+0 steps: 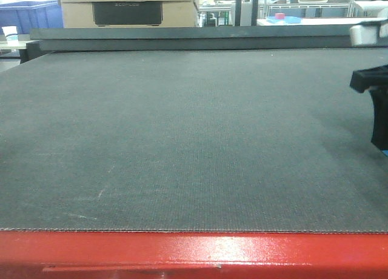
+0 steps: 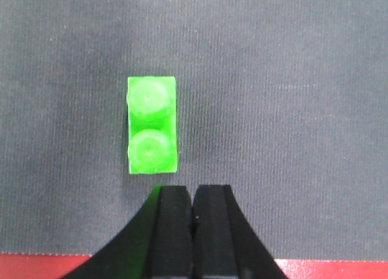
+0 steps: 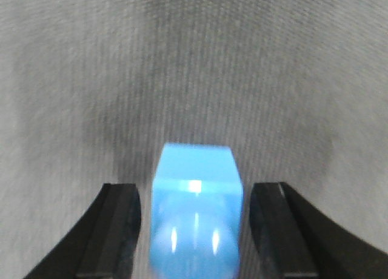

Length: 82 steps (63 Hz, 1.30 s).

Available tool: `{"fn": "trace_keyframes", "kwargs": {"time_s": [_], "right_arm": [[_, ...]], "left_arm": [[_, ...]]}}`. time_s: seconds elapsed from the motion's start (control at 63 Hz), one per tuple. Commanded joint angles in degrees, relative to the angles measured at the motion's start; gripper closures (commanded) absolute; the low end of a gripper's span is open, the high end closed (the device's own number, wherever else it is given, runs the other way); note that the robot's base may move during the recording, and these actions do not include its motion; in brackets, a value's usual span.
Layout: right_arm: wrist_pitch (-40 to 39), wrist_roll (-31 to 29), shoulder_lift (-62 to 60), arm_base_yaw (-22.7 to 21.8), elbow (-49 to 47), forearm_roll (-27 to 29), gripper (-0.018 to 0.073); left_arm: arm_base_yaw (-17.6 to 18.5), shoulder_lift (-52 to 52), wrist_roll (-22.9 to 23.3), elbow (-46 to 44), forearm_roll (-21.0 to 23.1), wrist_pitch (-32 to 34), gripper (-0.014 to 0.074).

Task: Grab block from conveyor and place in blue bin
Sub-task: 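Close left gripper on green block and right gripper on blue block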

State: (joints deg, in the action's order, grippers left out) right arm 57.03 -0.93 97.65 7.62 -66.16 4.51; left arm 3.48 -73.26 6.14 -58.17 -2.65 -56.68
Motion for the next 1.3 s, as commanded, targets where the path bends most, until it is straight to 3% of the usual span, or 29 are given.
{"fn": "trace_keyframes", "kwargs": {"time_s": [0.0, 0.238, 0.318, 0.445, 0.54, 0.858, 1.096, 1.207, 1.286], "right_arm": [[-0.9, 0.2, 1.0, 0.1, -0.4, 0.1, 0.0262], [-1.1, 0.3, 1.1, 0.1, -0.4, 0.1, 0.0282], [-0.9, 0.3, 1.1, 0.1, -0.4, 0.1, 0.0405], [-0.6, 0.3, 1.1, 0.1, -0.4, 0.1, 0.0727], [0.8, 0.3, 0.5, 0.1, -0.4, 0.1, 0.0721], [4.0, 0.3, -9.4, 0.1, -0.5, 2.8, 0.0721], [4.0, 0.3, -15.4, 0.1, -0.5, 2.8, 0.0721], [3.8, 0.3, -15.6, 0.1, -0.5, 2.8, 0.0721], [2.8, 0.3, -15.6, 0.1, -0.1, 2.8, 0.0721]], "left_arm": [[0.1, 0.0, 0.5, -0.4, 0.5, 0.9, 0.0707], [0.1, 0.0, 0.5, -0.4, 0.5, 1.1, 0.0707], [0.1, 0.0, 0.5, -0.4, 1.0, 1.1, 0.0707], [0.1, 0.0, 0.6, -0.4, 1.6, 1.4, 0.0707], [0.0, 0.0, 3.2, -0.7, 1.2, 2.0, 0.0707], [0.0, -8.2, 3.2, -8.1, -1.5, -5.4, 0.0707], [-2.4, -13.1, 0.4, -9.4, -1.1, -5.1, 0.0700], [-4.7, -13.5, -0.6, -9.4, -0.6, -4.3, 0.0579], [-5.5, -13.5, -1.4, -9.3, -0.5, -4.3, 0.0421]]}}
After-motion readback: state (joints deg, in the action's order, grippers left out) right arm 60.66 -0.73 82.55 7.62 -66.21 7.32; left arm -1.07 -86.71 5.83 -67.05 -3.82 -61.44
